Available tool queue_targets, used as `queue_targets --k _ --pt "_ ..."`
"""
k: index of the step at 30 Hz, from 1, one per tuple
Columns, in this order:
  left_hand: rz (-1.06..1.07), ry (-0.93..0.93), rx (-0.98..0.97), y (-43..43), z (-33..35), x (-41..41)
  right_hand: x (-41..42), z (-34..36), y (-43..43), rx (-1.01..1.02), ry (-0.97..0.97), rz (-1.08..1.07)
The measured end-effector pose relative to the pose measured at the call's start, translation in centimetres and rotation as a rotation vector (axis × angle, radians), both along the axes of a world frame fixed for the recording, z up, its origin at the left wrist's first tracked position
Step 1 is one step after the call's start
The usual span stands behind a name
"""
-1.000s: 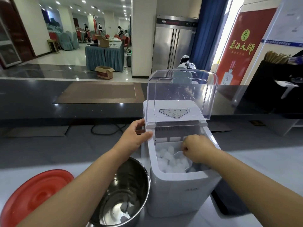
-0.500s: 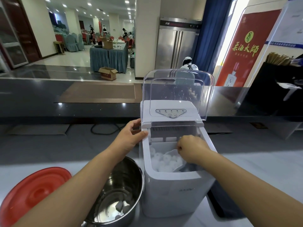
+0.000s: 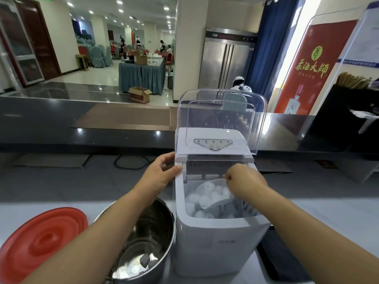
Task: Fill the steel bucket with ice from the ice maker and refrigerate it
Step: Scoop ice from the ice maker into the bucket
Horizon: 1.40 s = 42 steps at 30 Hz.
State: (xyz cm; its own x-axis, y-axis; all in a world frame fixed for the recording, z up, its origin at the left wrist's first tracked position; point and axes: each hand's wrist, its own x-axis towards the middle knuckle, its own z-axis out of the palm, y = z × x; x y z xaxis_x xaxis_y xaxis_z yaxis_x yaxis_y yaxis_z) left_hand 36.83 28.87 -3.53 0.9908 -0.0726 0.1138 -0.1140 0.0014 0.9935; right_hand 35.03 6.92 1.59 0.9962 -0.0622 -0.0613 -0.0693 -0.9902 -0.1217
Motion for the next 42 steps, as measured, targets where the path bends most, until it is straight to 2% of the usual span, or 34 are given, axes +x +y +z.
queue_targets --k 6,10,21,30,42 --pt "0.004 -0.004 0.017 0.1 0.3 -0.2 -0.2 0.4 -0.1 0.110 0.019 -0.027" --pt "-0.039 0.013 0.114 1.0 0.5 0.2 -0.5 1.0 0.3 0.150 0.030 -0.064" --pt "-0.076 0.071 0.119 6.3 0.0 0.6 -2.7 3.7 2.4 0.178 -0.027 -0.178" --pt "-0.076 0.116 0.073 10.5 -0.3 0.2 -4.9 5.6 9.3 0.266 -0.077 -0.176" --pt "-0.084 0.140 0.092 16.8 -1.0 0.1 -8.1 3.0 18.8 0.171 -0.061 -0.169"
